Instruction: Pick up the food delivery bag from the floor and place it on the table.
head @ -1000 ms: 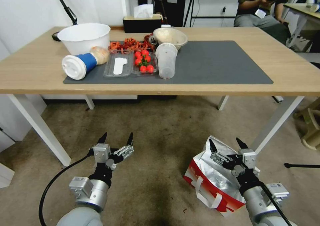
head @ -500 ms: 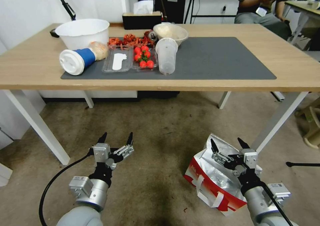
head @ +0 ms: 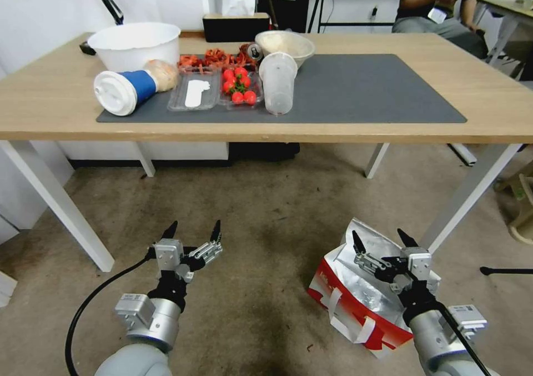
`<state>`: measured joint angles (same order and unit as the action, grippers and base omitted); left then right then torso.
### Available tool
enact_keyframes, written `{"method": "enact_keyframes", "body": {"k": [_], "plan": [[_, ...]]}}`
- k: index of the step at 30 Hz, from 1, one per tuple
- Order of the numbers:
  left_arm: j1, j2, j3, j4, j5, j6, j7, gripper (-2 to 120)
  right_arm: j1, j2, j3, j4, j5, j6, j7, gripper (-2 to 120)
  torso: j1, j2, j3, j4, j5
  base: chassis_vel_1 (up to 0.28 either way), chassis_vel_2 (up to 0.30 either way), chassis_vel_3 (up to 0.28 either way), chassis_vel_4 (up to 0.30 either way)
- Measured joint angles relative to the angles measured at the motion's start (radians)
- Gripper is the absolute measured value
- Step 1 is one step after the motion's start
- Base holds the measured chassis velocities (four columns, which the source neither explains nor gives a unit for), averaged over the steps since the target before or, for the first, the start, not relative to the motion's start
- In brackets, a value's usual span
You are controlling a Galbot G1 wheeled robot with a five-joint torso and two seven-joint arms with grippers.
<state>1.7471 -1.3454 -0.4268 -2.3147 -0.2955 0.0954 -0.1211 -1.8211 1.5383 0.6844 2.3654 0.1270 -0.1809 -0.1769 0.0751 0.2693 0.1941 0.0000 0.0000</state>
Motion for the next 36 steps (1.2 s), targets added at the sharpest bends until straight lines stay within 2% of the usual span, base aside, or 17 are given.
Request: {"method": "enact_keyframes", "body": {"k": [36], "plan": [[0.009,-0.005,0.003,-0.011,0.005,-0.001,-0.004,100,-0.002,0.002,-0.007,-0.001,-0.006,-0.004,0.000,100,-0.030,-0.135,-0.104,0.0000,0.0000,0.000,0.000,0.000,0.000]]}}
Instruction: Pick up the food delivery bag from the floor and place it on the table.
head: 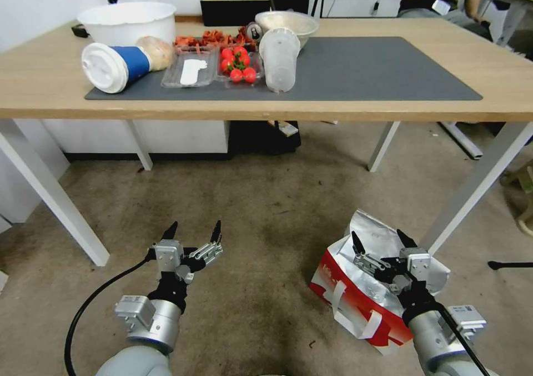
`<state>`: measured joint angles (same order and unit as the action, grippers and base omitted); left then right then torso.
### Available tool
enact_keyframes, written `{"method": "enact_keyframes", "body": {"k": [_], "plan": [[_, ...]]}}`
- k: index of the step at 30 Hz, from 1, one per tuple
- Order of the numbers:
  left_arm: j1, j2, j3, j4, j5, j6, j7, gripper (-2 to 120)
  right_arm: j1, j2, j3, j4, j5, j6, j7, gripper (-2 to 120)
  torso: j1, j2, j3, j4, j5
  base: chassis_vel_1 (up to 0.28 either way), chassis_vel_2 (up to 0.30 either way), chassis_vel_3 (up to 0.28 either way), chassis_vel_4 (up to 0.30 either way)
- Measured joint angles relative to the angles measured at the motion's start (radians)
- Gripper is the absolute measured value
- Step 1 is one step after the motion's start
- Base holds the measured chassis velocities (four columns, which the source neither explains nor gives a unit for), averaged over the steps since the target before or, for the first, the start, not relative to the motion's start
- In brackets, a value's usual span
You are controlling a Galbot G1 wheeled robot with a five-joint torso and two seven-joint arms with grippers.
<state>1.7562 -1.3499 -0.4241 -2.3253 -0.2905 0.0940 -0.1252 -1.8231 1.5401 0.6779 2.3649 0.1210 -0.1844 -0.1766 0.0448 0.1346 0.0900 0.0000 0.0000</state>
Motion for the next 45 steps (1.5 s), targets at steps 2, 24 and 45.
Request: {"method": "enact_keyframes", "body": {"k": [2,24,45], "plan": [[0.001,0.000,-0.001,-0.001,0.000,0.000,0.000,100,-0.001,-0.003,0.002,0.000,0.000,0.000,0.000,100,-0.003,-0.012,-0.009,0.0000,0.0000,0.000,0.000,0.000,0.000],[0.002,-0.002,0.003,-0.001,-0.001,-0.002,0.000,100,0.000,-0.003,0.008,-0.002,0.005,0.003,-0.004,100,-0.009,-0.100,-0.090,0.0000,0.0000,0.000,0.000,0.000,0.000],[0.001,-0.004,0.003,0.008,-0.004,0.001,0.006,100,0.010,-0.004,0.017,-0.008,0.015,-0.001,-0.007,100,-0.013,-0.109,-0.090,0.0000,0.0001,0.000,0.000,0.000,0.000]]}}
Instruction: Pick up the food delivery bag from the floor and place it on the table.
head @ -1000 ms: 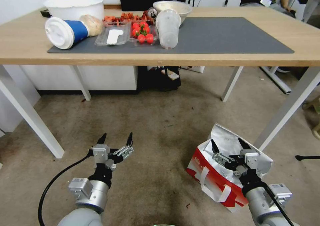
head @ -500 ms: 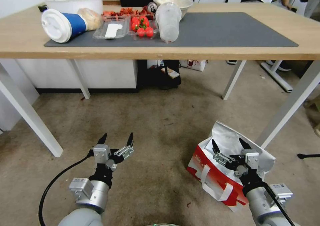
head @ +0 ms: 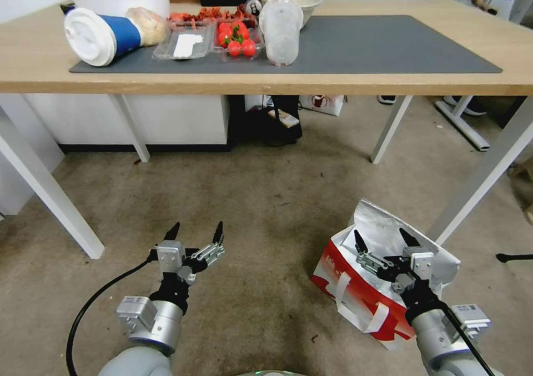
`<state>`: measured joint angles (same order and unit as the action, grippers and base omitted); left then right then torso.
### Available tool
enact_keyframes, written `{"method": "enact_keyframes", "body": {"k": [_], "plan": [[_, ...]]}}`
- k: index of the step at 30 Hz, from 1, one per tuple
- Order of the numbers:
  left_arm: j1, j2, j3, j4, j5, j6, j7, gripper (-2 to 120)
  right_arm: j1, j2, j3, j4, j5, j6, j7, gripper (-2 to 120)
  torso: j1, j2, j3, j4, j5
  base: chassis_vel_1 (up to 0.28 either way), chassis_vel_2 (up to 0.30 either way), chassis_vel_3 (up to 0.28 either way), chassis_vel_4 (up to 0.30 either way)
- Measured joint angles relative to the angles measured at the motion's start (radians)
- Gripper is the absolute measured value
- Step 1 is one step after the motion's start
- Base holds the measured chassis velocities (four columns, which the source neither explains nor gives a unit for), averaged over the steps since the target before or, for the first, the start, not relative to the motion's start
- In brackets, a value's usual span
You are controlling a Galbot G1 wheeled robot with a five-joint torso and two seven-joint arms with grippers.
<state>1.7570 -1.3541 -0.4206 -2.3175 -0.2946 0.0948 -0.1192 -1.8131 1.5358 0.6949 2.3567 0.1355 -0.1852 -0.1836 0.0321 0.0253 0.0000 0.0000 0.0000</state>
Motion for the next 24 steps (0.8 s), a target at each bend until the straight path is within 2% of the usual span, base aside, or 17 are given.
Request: {"method": "enact_keyframes", "body": {"k": [7,11,15,18,19,21,22,24], "plan": [[-0.001,0.000,-0.001,0.008,-0.004,-0.007,0.001,100,-0.003,-0.003,0.005,-0.004,0.000,0.000,0.000,100,0.000,0.002,0.000,0.0000,0.0000,0.000,0.000,0.000,0.000],[-0.003,0.002,-0.001,0.022,-0.010,-0.049,0.002,100,-0.006,-0.009,0.005,-0.001,0.001,0.003,0.001,100,0.001,0.003,0.000,0.0000,0.0000,0.000,0.000,0.000,0.000],[-0.003,0.006,-0.005,0.023,-0.007,-0.067,0.009,100,0.003,-0.052,0.022,0.011,0.022,0.004,-0.006,100,0.001,0.004,0.000,-0.0001,0.0000,0.000,0.000,0.000,0.000],[0.000,0.013,-0.008,0.016,-0.005,-0.069,0.012,100,0.031,-0.169,0.053,-0.011,0.091,0.034,-0.026,100,0.001,0.004,0.000,0.0000,0.0003,0.000,0.000,0.000,0.000],[0.000,0.013,-0.008,0.016,-0.005,-0.069,0.012,100,0.031,-0.169,0.053,-0.011,0.091,0.034,-0.026,100,0.001,0.004,0.000,0.0000,0.0003,0.000,0.000,0.000,0.000],[0.003,0.017,-0.009,0.009,-0.004,-0.069,0.012,100,0.064,-0.307,0.088,-0.079,0.183,0.085,-0.098,100,0.001,0.005,0.000,-0.0002,0.0001,0.000,0.000,0.000,0.000],[0.003,0.017,-0.009,0.009,-0.004,-0.069,0.012,100,0.064,-0.307,0.088,-0.079,0.183,0.085,-0.098,100,0.001,0.005,0.000,-0.0002,0.0001,0.000,0.000,0.000,0.000],[0.005,0.020,-0.011,0.004,-0.004,-0.069,0.011,100,0.107,-0.414,0.109,-0.164,0.250,0.130,-0.156,100,0.001,0.005,0.000,0.0002,0.0008,0.000,0.000,0.000,0.000]]}}
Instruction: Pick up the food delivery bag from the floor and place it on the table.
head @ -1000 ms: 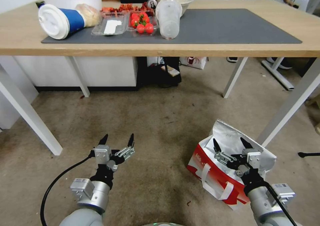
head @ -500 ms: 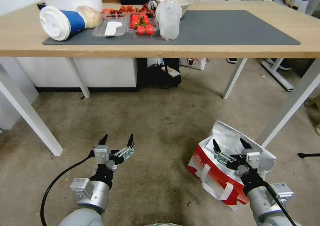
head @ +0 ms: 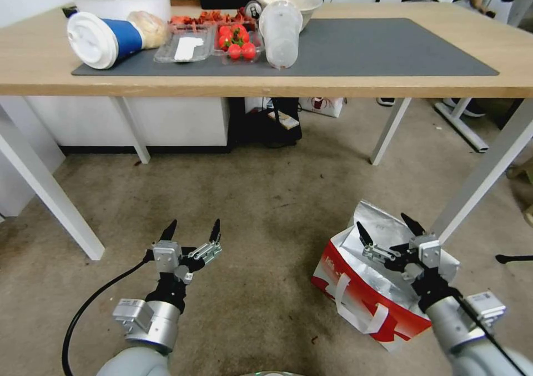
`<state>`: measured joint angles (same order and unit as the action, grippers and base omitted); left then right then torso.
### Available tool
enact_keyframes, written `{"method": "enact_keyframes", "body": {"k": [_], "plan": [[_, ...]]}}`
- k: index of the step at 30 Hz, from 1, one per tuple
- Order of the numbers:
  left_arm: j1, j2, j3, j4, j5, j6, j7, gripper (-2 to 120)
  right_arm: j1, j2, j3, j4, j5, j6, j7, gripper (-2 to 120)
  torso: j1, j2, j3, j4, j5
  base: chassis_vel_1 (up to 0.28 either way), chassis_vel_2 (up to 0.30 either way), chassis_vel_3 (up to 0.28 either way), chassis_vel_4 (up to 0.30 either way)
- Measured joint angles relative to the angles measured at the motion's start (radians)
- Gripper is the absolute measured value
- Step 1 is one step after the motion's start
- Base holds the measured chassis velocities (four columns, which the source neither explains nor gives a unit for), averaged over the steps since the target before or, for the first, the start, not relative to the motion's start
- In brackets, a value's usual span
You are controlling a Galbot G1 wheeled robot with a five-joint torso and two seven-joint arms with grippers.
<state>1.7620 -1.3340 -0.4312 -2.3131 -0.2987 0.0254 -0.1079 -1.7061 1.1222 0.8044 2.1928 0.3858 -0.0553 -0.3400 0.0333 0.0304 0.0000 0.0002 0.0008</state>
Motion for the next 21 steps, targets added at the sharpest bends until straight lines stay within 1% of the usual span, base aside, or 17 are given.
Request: {"method": "enact_keyframes", "body": {"k": [2,3,4,6,7,10,11,12,14,15,16,19,21], "plan": [[0.002,0.002,-0.001,-0.005,0.000,-0.001,-0.001,100,0.058,-0.107,0.019,-0.085,0.058,0.016,-0.075,100,0.000,0.000,0.000,0.0000,-0.0004,0.000,0.000,0.000,0.000],[0.002,0.002,-0.001,-0.005,0.000,-0.001,-0.001,100,0.058,-0.107,0.019,-0.085,0.058,0.016,-0.075,100,0.000,0.000,0.000,0.0000,-0.0004,0.000,0.000,0.000,0.000],[0.003,0.002,-0.001,-0.006,0.000,-0.001,-0.001,100,0.092,-0.164,0.027,-0.132,0.088,0.010,-0.128,100,0.000,0.001,0.000,-0.0001,-0.0004,0.000,0.000,0.000,0.000],[0.004,0.002,-0.001,-0.010,0.000,-0.001,-0.004,100,0.138,-0.235,0.036,-0.197,0.111,0.001,-0.205,100,0.000,0.001,0.000,0.0001,-0.0006,0.000,0.000,0.000,0.000],[0.004,0.002,-0.001,-0.010,0.000,-0.001,-0.004,100,0.138,-0.235,0.036,-0.197,0.111,0.001,-0.205,100,0.000,0.001,0.000,0.0001,-0.0006,0.000,0.000,0.000,0.000],[0.008,0.001,0.001,-0.021,0.000,-0.001,-0.024,100,0.215,-0.347,0.030,-0.324,0.125,0.002,-0.289,100,0.000,0.001,0.000,0.0000,-0.0006,0.000,0.000,0.000,0.000],[0.008,0.001,0.001,-0.021,0.000,-0.001,-0.024,100,0.215,-0.347,0.030,-0.324,0.125,0.002,-0.289,100,0.000,0.001,0.000,0.0000,-0.0006,0.000,0.000,0.000,0.000],[0.010,0.000,0.003,-0.024,0.000,-0.001,-0.026,100,0.242,-0.383,0.022,-0.391,0.130,0.011,-0.321,100,0.000,0.001,0.000,0.0001,-0.0009,0.000,0.000,0.000,0.000],[0.010,-0.003,0.005,-0.024,0.002,-0.001,-0.027,100,0.273,-0.420,0.014,-0.471,0.113,0.024,-0.376,100,0.000,0.001,0.000,0.0000,-0.0003,0.000,0.000,0.000,0.000],[0.010,-0.003,0.005,-0.024,0.002,-0.001,-0.027,100,0.273,-0.420,0.014,-0.471,0.113,0.024,-0.376,100,0.000,0.001,0.000,0.0000,-0.0003,0.000,0.000,0.000,0.000],[0.010,-0.005,0.007,-0.024,0.004,-0.001,-0.027,100,0.284,-0.439,0.013,-0.514,0.096,0.031,-0.412,100,0.000,0.001,0.000,-0.0001,-0.0007,0.000,0.000,0.000,0.000],[0.010,-0.011,0.010,-0.024,0.008,-0.001,-0.025,100,0.280,-0.466,0.025,-0.574,0.069,0.035,-0.472,100,0.000,0.002,0.000,-0.0003,-0.0006,0.000,0.000,0.000,0.000],[0.010,-0.012,0.011,-0.022,0.009,-0.001,-0.025,100,0.277,-0.472,0.029,-0.590,0.066,0.035,-0.488,100,0.000,0.002,0.000,-0.0004,-0.0010,0.000,0.000,0.000,0.000]]}}
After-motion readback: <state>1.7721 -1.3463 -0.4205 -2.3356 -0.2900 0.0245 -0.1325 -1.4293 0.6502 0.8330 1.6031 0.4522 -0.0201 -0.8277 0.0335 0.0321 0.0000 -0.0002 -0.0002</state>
